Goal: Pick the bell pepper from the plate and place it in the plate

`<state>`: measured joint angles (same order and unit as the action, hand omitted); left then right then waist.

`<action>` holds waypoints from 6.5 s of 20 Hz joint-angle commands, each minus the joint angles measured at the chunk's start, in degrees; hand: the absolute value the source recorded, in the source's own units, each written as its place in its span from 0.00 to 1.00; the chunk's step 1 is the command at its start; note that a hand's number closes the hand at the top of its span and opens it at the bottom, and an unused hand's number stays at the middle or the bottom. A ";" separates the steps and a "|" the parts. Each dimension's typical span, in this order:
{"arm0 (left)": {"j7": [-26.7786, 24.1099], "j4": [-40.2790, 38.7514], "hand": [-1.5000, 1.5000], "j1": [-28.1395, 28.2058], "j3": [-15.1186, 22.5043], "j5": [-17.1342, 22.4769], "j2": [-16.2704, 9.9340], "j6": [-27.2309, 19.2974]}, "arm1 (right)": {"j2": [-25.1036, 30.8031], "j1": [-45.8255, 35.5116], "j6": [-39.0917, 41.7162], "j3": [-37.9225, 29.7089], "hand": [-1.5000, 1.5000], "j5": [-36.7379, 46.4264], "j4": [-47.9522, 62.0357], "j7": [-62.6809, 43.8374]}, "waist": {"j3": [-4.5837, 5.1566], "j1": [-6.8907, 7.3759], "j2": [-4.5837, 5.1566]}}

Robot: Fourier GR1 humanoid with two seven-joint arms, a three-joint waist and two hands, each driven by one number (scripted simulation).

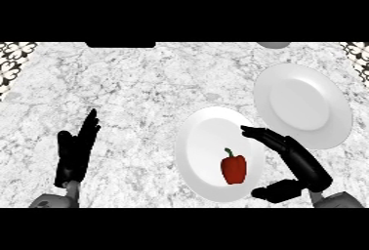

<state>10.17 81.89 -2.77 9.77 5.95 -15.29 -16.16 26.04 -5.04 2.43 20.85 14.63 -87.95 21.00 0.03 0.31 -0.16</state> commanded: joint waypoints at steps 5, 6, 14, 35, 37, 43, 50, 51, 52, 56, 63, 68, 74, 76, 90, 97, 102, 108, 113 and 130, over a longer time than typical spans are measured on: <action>-1.35 -3.40 0.50 -1.87 -0.63 -0.76 1.34 0.39 | 6.82 -6.94 7.90 3.26 0.00 10.60 -6.85 -17.50 | 0.08 -0.53 0.15; 1.98 3.58 0.50 2.39 0.18 -1.05 -0.41 -0.07 | 6.70 -8.39 11.05 4.00 0.00 9.93 -10.61 -22.64 | 0.05 0.16 -0.14; -1.41 -1.55 0.50 0.10 -1.31 -1.31 1.30 1.16 | 1.80 -12.22 24.84 10.84 0.00 11.39 -9.67 -37.18 | 0.03 -0.19 0.13; 3.48 1.07 0.50 -1.27 -4.02 -8.82 7.37 2.19 | -10.26 -8.71 31.56 3.94 0.00 26.92 -1.57 -28.85 | -0.03 -0.32 0.14; 3.27 7.20 0.50 5.23 -5.17 -5.73 4.56 5.63 | -11.02 -12.10 27.78 4.23 0.00 29.36 7.42 -24.94 | -0.05 0.22 0.16; 0.62 0.45 0.50 1.38 -7.74 -7.21 6.17 7.08 | -12.78 -9.69 30.77 1.80 0.00 31.95 4.57 -24.12 | -0.03 -0.23 0.14; 0.23 0.05 0.50 0.63 -8.78 -7.26 6.04 8.12 | -14.73 -15.17 24.41 2.57 1.00 37.17 12.39 -16.71 | -0.03 -0.06 0.21; -2.41 1.28 0.50 4.04 -6.78 -9.23 8.09 5.95 | -10.93 -8.24 22.47 4.31 1.00 38.60 7.00 -15.08 | -0.03 -0.26 0.13; 3.29 6.59 0.50 4.44 -5.54 -9.87 8.48 5.52 | -13.73 -12.97 24.83 2.28 1.00 38.54 8.78 -16.60 | -0.04 -0.08 0.12; 2.29 2.34 0.50 0.64 -9.61 -7.43 6.40 8.31 | -13.19 -8.53 18.86 2.02 1.00 41.66 6.74 -16.24 | -0.03 -0.35 0.14; 3.03 4.34 0.50 2.88 -8.40 -7.70 5.93 9.02 | -20.75 -17.23 7.21 -9.72 1.00 44.28 13.09 -31.97 | -0.07 0.72 0.21; 2.93 1.43 0.50 -0.22 -7.38 -9.73 7.56 7.35 | -23.85 -25.58 -2.77 -14.07 1.00 49.22 19.89 -39.50 | -0.05 0.57 0.41; 3.10 2.24 0.50 0.27 -8.35 -9.21 8.21 6.52 | -23.73 -26.71 -9.37 -16.75 1.00 51.44 8.02 -44.71 | -0.01 -0.50 -0.06; 2.72 0.74 0.50 -0.54 -8.67 -9.52 7.13 7.49 | -21.46 -25.28 -13.34 -18.35 1.00 53.44 8.45 -44.03 | -0.02 -0.53 0.18; 2.74 2.37 0.50 0.59 -8.28 -10.37 8.96 7.96 | -12.14 -31.09 -11.52 -32.42 1.00 46.27 17.94 -44.27 | -0.04 -0.01 0.24; 6.28 8.22 0.50 3.84 -6.02 -12.18 10.15 7.07 | -7.94 -34.86 -14.62 -34.97 1.00 45.09 33.98 -38.30 | -0.07 0.59 0.31; 1.84 3.23 0.50 2.08 -7.15 -12.58 10.37 6.78 | -5.17 -35.72 -11.08 -38.18 1.00 40.65 44.93 -32.73 | -0.09 0.82 0.55; -0.56 1.58 0.50 2.26 -9.41 -10.24 9.03 9.10 | -4.82 -37.53 -4.78 -37.69 1.00 39.99 54.73 -31.71 | -0.05 0.82 0.49; 4.89 2.52 0.50 -1.89 -7.94 -12.51 10.22 7.10 | -1.61 -37.87 -4.41 -39.94 0.00 36.79 63.12 -18.27 | -0.14 1.04 0.77; -1.02 3.01 0.50 4.44 -8.42 -12.42 10.39 7.61 | 1.23 -34.52 8.34 -60.20 0.00 6.32 56.01 1.00 | -0.07 0.05 0.24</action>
<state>11.52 84.60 -0.46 0.65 -5.59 -5.40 -8.23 25.20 -41.45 6.36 -37.15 25.41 -32.95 19.11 -0.05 0.07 0.00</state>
